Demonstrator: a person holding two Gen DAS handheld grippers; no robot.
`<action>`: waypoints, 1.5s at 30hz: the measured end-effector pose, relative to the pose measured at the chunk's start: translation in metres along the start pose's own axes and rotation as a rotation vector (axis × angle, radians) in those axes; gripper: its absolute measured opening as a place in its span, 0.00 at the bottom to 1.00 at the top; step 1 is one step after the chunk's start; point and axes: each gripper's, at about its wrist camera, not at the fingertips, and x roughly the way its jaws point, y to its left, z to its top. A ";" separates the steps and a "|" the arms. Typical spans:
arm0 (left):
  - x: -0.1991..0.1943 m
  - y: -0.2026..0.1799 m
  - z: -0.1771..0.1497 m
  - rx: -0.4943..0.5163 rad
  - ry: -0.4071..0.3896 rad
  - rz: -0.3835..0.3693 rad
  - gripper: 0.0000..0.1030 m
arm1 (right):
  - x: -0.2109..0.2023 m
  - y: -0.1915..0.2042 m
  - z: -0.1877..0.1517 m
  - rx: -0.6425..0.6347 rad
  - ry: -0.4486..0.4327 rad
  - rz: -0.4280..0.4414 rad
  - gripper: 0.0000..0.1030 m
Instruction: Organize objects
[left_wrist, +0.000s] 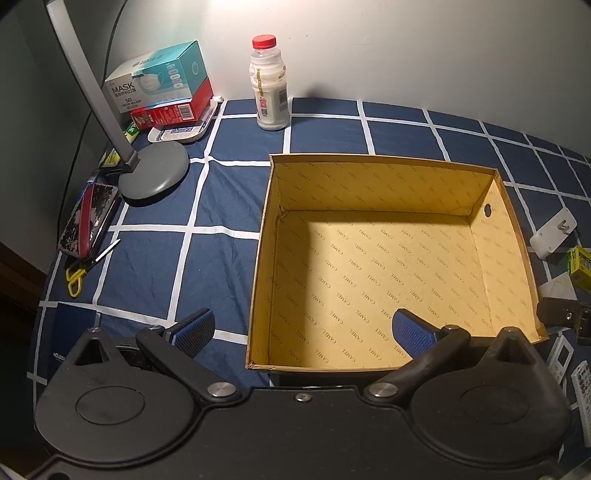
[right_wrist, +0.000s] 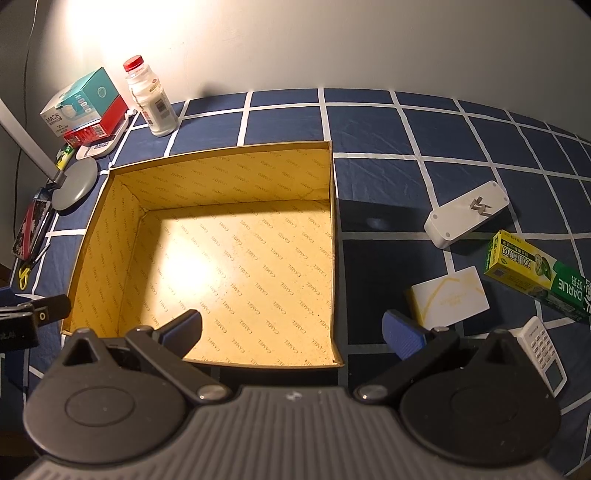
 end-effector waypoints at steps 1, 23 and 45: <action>0.000 0.000 0.000 -0.001 0.001 0.001 1.00 | 0.000 0.000 0.000 0.000 0.000 -0.001 1.00; 0.001 -0.004 -0.002 -0.028 0.007 0.024 1.00 | 0.002 0.003 -0.001 0.007 0.005 -0.004 1.00; -0.001 0.000 -0.006 -0.079 0.015 0.042 1.00 | -0.002 0.007 -0.004 0.000 0.010 -0.012 1.00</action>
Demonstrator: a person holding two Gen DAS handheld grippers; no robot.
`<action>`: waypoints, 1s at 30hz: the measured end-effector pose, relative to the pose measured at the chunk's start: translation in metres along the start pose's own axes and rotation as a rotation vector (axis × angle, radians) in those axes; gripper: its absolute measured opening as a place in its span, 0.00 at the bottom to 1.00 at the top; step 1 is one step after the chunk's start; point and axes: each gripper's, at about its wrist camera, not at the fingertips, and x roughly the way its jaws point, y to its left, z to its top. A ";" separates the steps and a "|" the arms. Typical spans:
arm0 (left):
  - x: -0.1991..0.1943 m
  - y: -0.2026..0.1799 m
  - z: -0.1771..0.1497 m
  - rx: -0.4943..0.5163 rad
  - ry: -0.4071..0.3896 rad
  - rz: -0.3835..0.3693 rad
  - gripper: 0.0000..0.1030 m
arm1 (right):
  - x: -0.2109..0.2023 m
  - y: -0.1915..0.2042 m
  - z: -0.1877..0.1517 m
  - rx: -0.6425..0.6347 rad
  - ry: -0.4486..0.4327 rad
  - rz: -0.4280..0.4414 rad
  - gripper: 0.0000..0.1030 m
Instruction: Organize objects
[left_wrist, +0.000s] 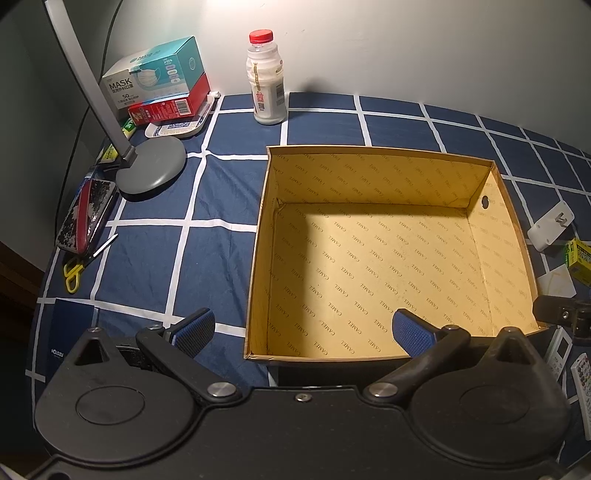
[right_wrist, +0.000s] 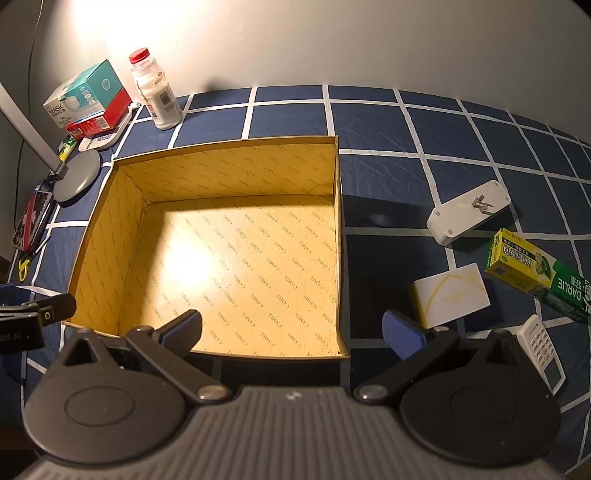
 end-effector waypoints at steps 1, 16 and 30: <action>0.000 0.000 0.000 0.000 0.000 0.001 1.00 | 0.000 0.000 0.000 0.000 0.000 0.000 1.00; 0.001 -0.001 0.000 -0.023 0.006 0.017 1.00 | 0.001 0.001 0.000 -0.001 0.002 0.000 1.00; -0.002 -0.005 -0.001 -0.035 0.006 0.025 1.00 | -0.003 0.000 -0.002 0.018 -0.007 -0.003 1.00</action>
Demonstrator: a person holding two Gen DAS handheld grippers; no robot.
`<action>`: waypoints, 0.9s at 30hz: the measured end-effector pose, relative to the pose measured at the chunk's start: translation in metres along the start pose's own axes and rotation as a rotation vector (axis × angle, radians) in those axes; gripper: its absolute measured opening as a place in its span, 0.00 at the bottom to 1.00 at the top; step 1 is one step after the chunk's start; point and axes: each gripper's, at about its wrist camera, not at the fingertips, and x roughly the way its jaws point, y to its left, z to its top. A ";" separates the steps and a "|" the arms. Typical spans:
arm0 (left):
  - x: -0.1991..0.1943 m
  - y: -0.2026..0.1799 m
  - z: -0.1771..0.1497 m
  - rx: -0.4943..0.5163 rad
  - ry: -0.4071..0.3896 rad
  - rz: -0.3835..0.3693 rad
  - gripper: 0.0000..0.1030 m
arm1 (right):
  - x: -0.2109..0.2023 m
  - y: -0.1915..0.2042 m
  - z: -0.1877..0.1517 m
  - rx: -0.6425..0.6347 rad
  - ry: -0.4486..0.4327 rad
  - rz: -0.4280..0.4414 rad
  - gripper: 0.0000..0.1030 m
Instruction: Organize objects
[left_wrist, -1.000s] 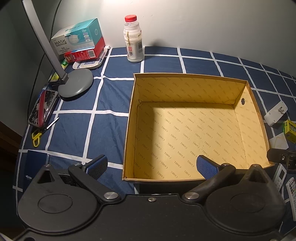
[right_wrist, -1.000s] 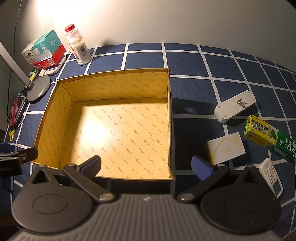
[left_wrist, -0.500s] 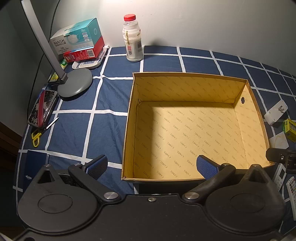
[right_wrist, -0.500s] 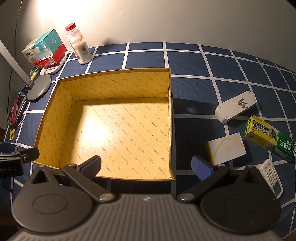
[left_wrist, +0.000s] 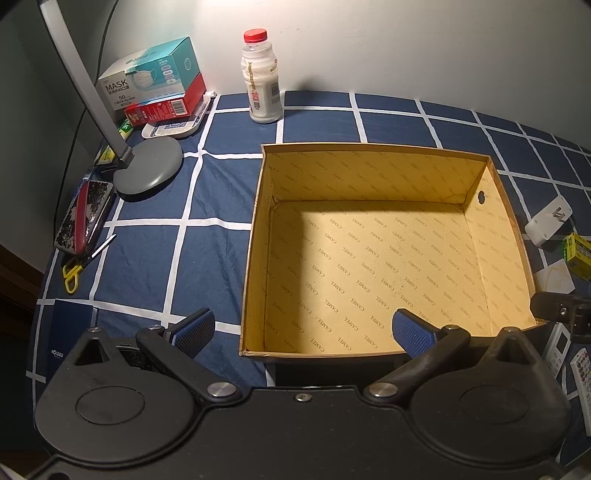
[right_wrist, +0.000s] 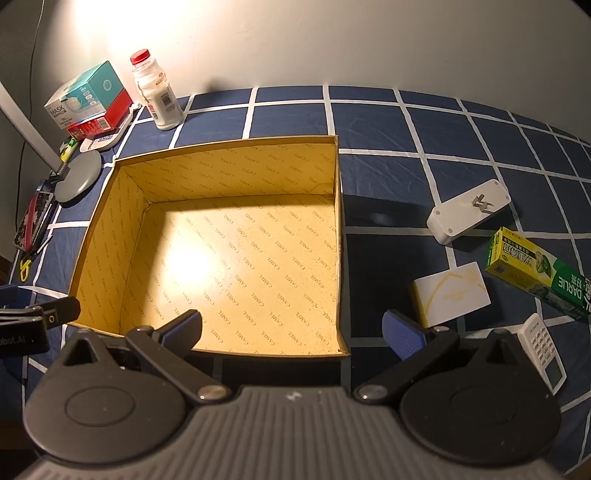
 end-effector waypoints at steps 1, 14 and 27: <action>-0.001 -0.001 0.000 0.004 -0.001 -0.002 1.00 | -0.001 -0.001 -0.001 0.005 -0.003 0.000 1.00; -0.004 -0.039 -0.003 0.112 -0.012 -0.069 1.00 | -0.017 -0.039 -0.032 0.149 -0.025 -0.056 1.00; 0.000 -0.125 -0.020 0.348 -0.004 -0.215 1.00 | -0.046 -0.109 -0.098 0.440 -0.082 -0.191 1.00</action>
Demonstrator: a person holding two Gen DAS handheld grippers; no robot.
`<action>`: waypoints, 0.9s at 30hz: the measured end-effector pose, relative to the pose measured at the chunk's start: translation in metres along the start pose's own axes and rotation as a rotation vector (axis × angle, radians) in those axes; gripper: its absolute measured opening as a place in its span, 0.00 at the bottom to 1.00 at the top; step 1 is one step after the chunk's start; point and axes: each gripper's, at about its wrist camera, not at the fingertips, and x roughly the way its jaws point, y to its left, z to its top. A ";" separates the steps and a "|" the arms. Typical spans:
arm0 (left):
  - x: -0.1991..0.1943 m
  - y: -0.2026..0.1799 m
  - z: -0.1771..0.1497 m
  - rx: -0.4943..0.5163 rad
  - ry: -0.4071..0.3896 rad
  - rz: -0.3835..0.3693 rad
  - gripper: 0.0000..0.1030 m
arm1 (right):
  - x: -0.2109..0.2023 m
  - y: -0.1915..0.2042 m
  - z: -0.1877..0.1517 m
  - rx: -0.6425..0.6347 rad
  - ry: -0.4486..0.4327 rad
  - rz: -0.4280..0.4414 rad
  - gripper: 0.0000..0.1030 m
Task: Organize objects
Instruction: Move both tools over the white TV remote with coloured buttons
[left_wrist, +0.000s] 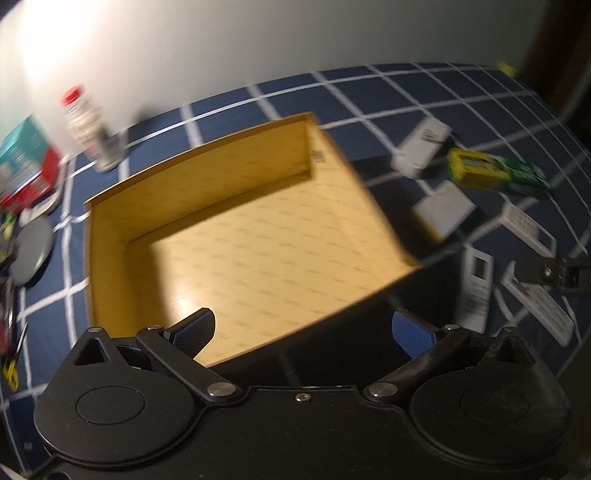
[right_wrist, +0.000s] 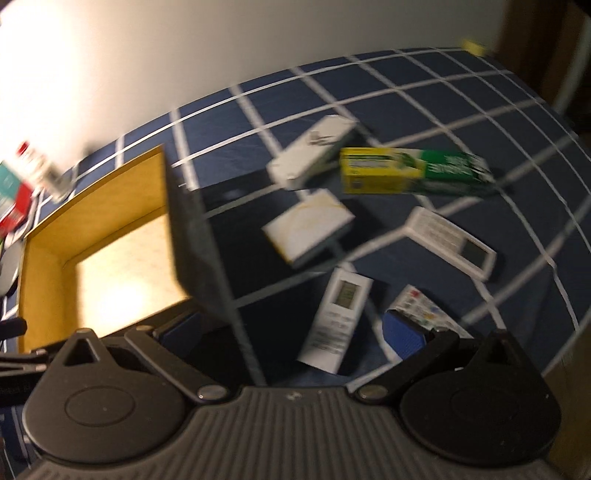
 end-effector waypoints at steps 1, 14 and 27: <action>0.001 -0.008 0.001 0.023 -0.002 -0.010 1.00 | -0.001 -0.007 -0.002 0.025 -0.007 -0.012 1.00; 0.025 -0.086 0.031 0.163 0.013 -0.093 1.00 | -0.010 -0.102 -0.012 0.252 -0.036 -0.114 1.00; 0.071 -0.198 0.046 0.385 0.089 -0.175 1.00 | -0.003 -0.204 -0.045 0.527 -0.024 -0.142 1.00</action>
